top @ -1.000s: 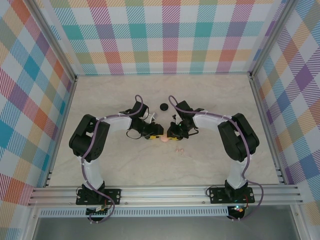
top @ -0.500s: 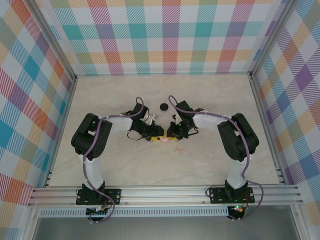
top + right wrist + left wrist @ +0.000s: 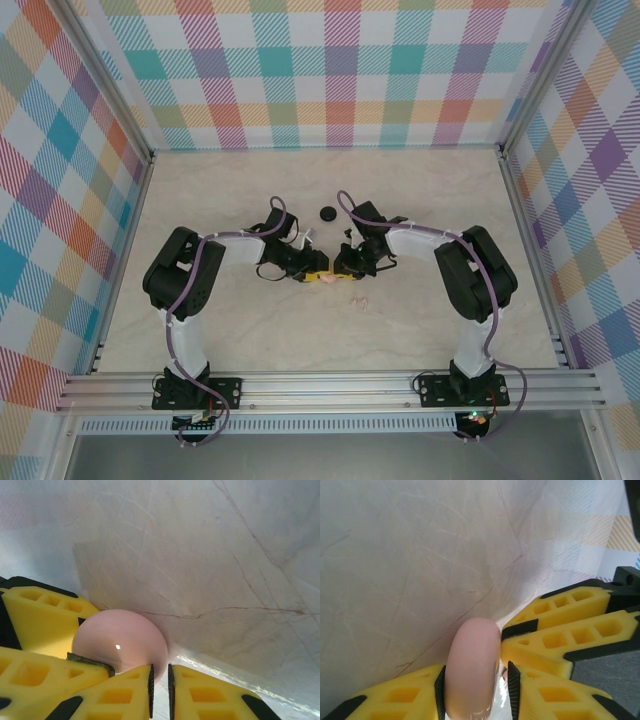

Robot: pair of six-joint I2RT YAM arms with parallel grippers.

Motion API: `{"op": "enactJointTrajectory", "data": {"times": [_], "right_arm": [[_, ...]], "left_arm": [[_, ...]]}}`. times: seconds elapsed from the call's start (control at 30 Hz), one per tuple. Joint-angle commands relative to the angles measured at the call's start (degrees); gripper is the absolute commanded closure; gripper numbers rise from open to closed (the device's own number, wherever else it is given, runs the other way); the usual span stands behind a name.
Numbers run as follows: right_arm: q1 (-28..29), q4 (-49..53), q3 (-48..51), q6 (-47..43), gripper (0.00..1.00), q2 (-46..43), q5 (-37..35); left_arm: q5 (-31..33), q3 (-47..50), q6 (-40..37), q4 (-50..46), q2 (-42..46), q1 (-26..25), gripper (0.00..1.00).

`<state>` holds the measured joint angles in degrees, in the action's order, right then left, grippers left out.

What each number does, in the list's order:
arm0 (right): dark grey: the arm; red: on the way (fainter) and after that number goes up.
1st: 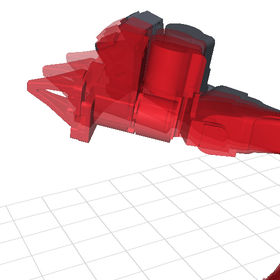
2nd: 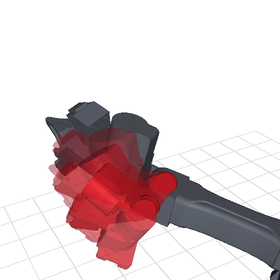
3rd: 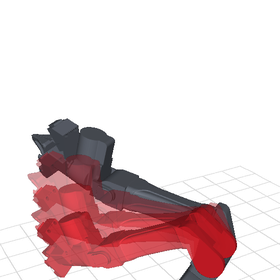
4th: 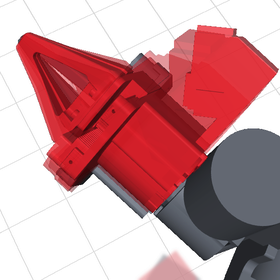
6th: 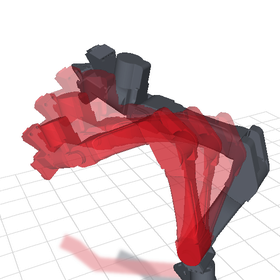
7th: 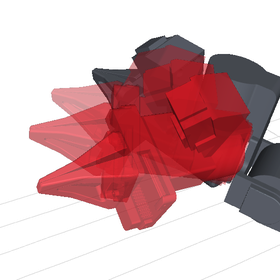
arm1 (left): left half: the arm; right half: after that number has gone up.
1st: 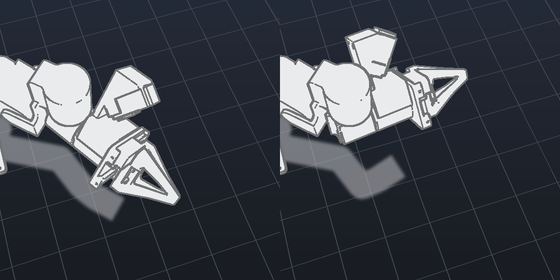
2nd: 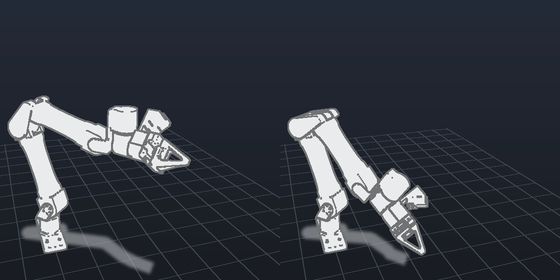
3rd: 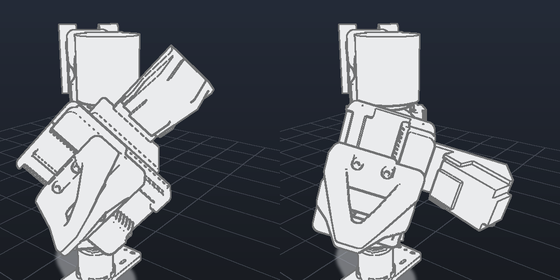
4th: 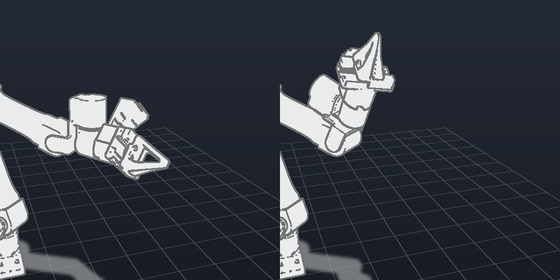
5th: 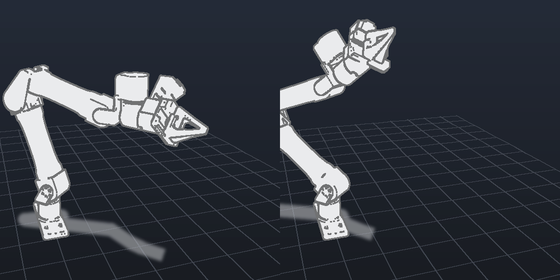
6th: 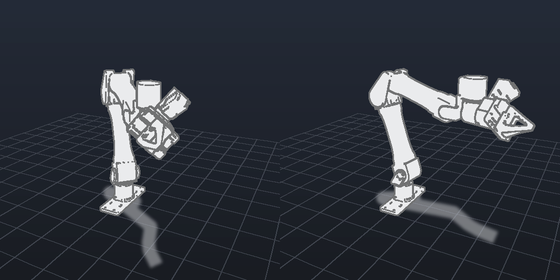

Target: Insert the wireless bluetooth earbuds into the charging case

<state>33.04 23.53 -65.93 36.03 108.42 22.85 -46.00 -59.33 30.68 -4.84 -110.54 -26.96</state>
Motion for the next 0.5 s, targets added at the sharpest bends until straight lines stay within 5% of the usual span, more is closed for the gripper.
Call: {"op": "enactJointTrajectory", "data": {"times": [0.0, 0.47], "right_arm": [[0.1, 0.19, 0.45, 0.28, 0.8, 1.53, -0.02], [0.1, 0.52, 0.29, 0.31, 0.8, -0.18, -0.88]], "left_arm": [[-1.72, 0.53, 1.47, 1.95, -0.09, -0.33, 0.63], [0.52, 0.8, 0.29, -0.61, -0.55, -0.81, 0.69]]}}
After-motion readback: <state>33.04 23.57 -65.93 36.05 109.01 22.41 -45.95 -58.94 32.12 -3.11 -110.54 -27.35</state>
